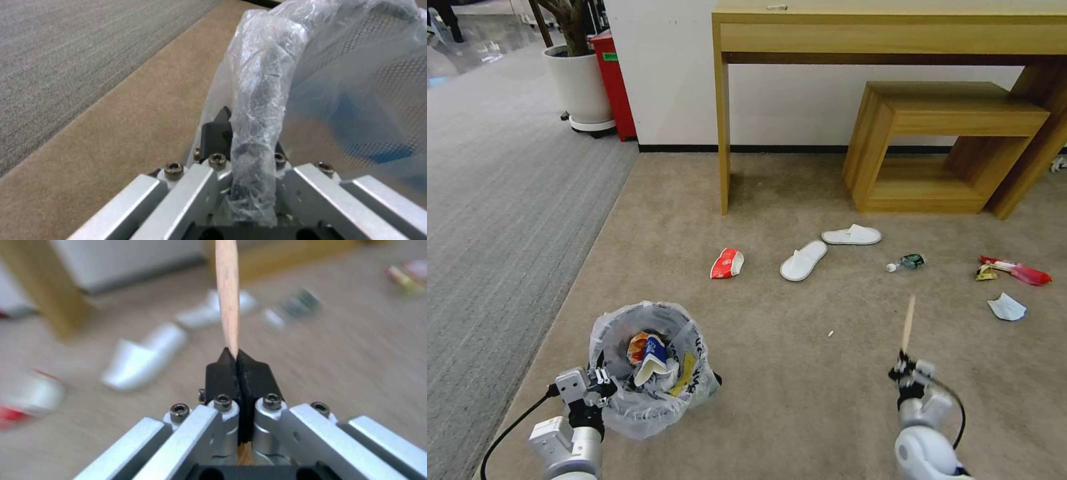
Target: Pick up the trash bin and place the garbage on the floor into it.
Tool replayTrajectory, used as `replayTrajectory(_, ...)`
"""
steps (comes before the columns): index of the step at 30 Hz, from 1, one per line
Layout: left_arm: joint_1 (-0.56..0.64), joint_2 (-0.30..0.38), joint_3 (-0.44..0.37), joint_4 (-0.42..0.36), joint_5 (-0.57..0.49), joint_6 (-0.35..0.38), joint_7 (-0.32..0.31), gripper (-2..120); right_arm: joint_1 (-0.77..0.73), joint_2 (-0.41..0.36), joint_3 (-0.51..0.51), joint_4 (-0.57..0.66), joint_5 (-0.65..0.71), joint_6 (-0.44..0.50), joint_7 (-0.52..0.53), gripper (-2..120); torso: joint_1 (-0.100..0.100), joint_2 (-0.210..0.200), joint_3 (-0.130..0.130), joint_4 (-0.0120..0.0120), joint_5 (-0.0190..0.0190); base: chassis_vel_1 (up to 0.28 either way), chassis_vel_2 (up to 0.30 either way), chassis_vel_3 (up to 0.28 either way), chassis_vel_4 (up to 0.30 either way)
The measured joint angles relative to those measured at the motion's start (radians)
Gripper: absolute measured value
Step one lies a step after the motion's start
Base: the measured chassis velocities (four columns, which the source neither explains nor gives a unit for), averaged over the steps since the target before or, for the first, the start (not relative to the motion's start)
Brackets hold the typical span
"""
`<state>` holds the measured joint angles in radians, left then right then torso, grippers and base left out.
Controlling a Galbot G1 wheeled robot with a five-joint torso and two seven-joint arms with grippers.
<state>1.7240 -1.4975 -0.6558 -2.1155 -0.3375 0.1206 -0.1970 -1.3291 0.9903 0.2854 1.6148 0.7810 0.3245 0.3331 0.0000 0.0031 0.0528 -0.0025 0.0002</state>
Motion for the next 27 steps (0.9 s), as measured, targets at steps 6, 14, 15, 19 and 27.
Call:
replayTrajectory(6,0.001,-0.008,0.006,0.000,0.013,0.005,0.000,1,0.033,-0.121,-0.054,0.272,0.008,0.030,-0.083,0,0.000,0.000,0.000,0.0001,-0.0002,0.000,0.000,0.000,0.000)
replayTrajectory(14,0.022,-0.016,0.019,-0.026,0.019,0.035,-0.001,1,0.202,-0.258,-0.221,0.427,0.027,0.077,-0.193,0,0.000,0.000,0.000,0.0002,-0.0004,0.000,0.000,0.000,0.000)
replayTrajectory(15,0.025,-0.017,0.020,-0.030,0.018,0.039,-0.001,1,0.215,-0.265,-0.235,0.433,0.029,0.080,-0.197,0,0.000,0.000,0.000,0.0003,-0.0004,0.000,0.000,0.000,0.000)
replayTrajectory(19,0.038,-0.015,0.024,-0.065,-0.002,0.076,-0.019,1,0.308,-0.290,-0.335,0.460,0.033,0.092,-0.220,0,0.000,0.000,0.000,0.0003,-0.0004,0.000,0.000,0.000,0.000)
replayTrajectory(27,0.065,0.038,0.003,-0.176,-0.179,0.204,-0.126,1,0.366,-0.312,-0.438,0.473,0.008,0.101,-0.255,0,0.000,0.000,0.000,0.0000,-0.0003,0.000,0.000,0.000,0.000)
